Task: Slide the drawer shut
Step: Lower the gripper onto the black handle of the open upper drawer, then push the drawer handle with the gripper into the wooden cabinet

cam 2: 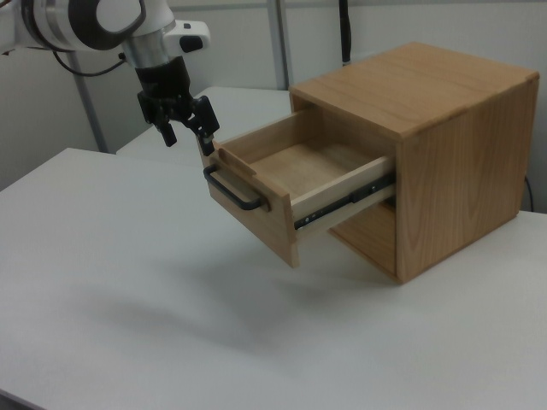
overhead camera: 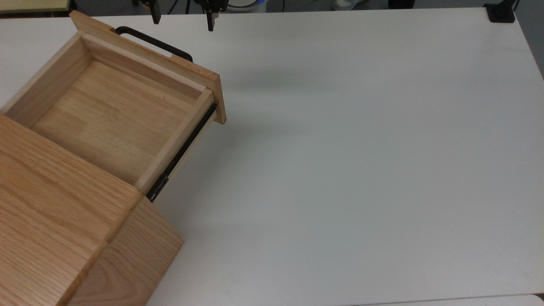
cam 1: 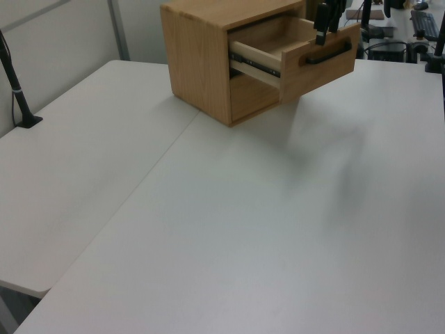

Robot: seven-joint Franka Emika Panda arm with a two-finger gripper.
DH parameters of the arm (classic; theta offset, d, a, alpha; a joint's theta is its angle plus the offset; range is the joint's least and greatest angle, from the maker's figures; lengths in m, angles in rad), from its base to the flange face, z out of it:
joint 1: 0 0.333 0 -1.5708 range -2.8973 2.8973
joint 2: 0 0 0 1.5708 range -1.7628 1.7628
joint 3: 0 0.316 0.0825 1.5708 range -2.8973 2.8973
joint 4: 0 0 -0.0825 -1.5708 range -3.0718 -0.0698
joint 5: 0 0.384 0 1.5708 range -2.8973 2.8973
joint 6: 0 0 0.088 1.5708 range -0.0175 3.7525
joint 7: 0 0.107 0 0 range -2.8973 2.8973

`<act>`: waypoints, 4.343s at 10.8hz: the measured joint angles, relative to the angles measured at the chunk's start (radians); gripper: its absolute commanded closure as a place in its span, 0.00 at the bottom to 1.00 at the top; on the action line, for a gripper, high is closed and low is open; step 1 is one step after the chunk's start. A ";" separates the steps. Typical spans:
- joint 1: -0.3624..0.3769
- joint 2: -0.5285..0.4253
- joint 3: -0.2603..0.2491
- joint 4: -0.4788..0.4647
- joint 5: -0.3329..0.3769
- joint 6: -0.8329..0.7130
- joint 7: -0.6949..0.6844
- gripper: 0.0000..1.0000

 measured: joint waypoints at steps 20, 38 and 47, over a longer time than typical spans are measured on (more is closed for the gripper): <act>-0.025 -0.004 -0.037 -0.077 -0.027 -0.097 0.150 1.00; -0.036 0.080 -0.124 -0.118 -0.103 0.497 0.496 1.00; -0.045 0.286 -0.135 0.117 -0.177 0.551 0.618 1.00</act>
